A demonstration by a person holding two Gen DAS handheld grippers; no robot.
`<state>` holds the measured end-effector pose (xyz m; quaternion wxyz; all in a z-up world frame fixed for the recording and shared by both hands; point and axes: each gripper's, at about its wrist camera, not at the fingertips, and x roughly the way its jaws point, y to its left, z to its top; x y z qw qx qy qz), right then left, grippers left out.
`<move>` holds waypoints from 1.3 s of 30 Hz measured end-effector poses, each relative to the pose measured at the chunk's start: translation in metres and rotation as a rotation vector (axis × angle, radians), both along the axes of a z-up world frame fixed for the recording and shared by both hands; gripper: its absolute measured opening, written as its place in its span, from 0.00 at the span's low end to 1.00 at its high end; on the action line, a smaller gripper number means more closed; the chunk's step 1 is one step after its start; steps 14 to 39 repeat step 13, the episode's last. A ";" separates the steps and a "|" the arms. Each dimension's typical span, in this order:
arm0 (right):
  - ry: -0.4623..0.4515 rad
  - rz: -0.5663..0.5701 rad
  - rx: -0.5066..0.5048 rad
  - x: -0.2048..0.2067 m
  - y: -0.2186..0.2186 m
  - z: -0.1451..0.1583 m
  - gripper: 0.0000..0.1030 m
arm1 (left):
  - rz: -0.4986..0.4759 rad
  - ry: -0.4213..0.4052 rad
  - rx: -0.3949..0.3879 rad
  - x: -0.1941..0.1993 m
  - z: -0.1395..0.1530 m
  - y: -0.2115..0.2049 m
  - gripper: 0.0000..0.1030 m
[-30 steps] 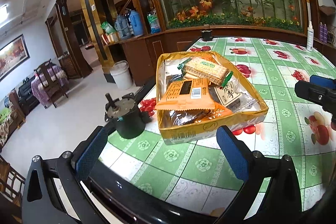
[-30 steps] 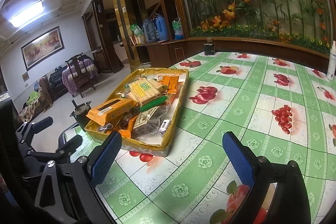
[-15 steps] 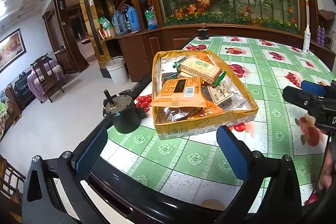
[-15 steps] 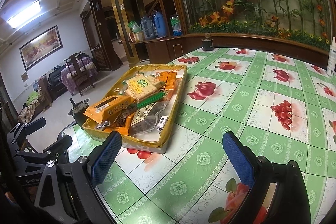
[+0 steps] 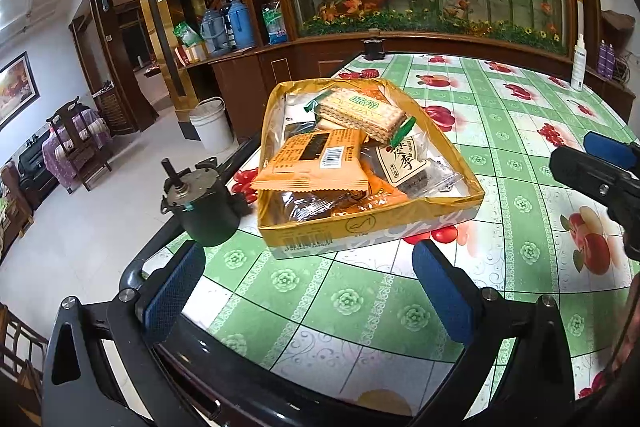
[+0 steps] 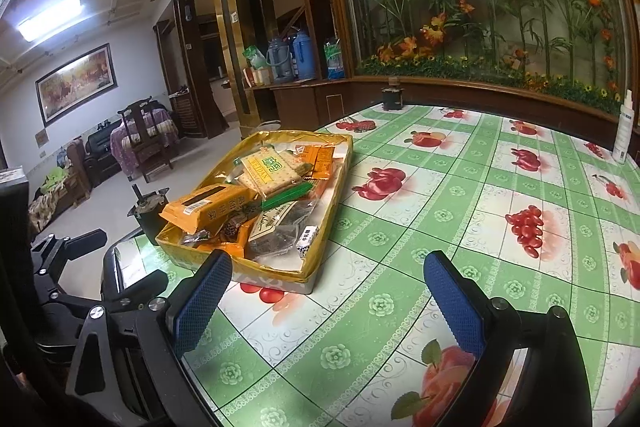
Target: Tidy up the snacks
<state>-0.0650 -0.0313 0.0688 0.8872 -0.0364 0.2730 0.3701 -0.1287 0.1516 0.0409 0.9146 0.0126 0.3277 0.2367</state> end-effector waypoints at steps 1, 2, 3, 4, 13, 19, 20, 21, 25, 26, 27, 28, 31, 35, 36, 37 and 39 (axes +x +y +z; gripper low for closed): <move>0.000 -0.001 0.001 0.000 -0.001 0.000 0.95 | -0.001 0.002 -0.001 0.002 -0.001 0.000 1.00; 0.000 -0.003 0.002 -0.001 -0.002 0.000 0.95 | 0.000 0.006 -0.005 0.004 -0.001 0.001 1.00; 0.001 -0.005 0.003 0.000 -0.002 0.000 0.95 | 0.001 0.008 -0.008 0.005 -0.002 0.001 1.00; 0.004 -0.006 0.003 0.000 -0.003 0.000 0.95 | -0.002 0.009 -0.009 0.007 -0.003 0.002 1.00; 0.006 -0.028 0.000 0.001 -0.008 -0.001 0.95 | -0.008 0.025 -0.040 0.016 -0.007 0.002 1.00; 0.006 -0.028 0.000 0.001 -0.008 -0.001 0.95 | -0.008 0.025 -0.040 0.016 -0.007 0.002 1.00; 0.006 -0.028 0.000 0.001 -0.008 -0.001 0.95 | -0.008 0.025 -0.040 0.016 -0.007 0.002 1.00; 0.006 -0.028 0.000 0.001 -0.008 -0.001 0.95 | -0.008 0.025 -0.040 0.016 -0.007 0.002 1.00; 0.006 -0.028 0.000 0.001 -0.008 -0.001 0.95 | -0.008 0.025 -0.040 0.016 -0.007 0.002 1.00; 0.006 -0.028 0.000 0.001 -0.008 -0.001 0.95 | -0.008 0.025 -0.040 0.016 -0.007 0.002 1.00; 0.006 -0.028 0.000 0.001 -0.008 -0.001 0.95 | -0.008 0.025 -0.040 0.016 -0.007 0.002 1.00; 0.006 -0.028 0.000 0.001 -0.008 -0.001 0.95 | -0.008 0.025 -0.040 0.016 -0.007 0.002 1.00; 0.006 -0.028 0.000 0.001 -0.008 -0.001 0.95 | -0.008 0.025 -0.040 0.016 -0.007 0.002 1.00; 0.006 -0.028 0.000 0.001 -0.008 -0.001 0.95 | -0.008 0.025 -0.040 0.016 -0.007 0.002 1.00; 0.006 -0.028 0.000 0.001 -0.008 -0.001 0.95 | -0.008 0.025 -0.040 0.016 -0.007 0.002 1.00; 0.006 -0.028 0.000 0.001 -0.008 -0.001 0.95 | -0.008 0.025 -0.040 0.016 -0.007 0.002 1.00; 0.006 -0.028 0.000 0.001 -0.008 -0.001 0.95 | -0.008 0.025 -0.040 0.016 -0.007 0.002 1.00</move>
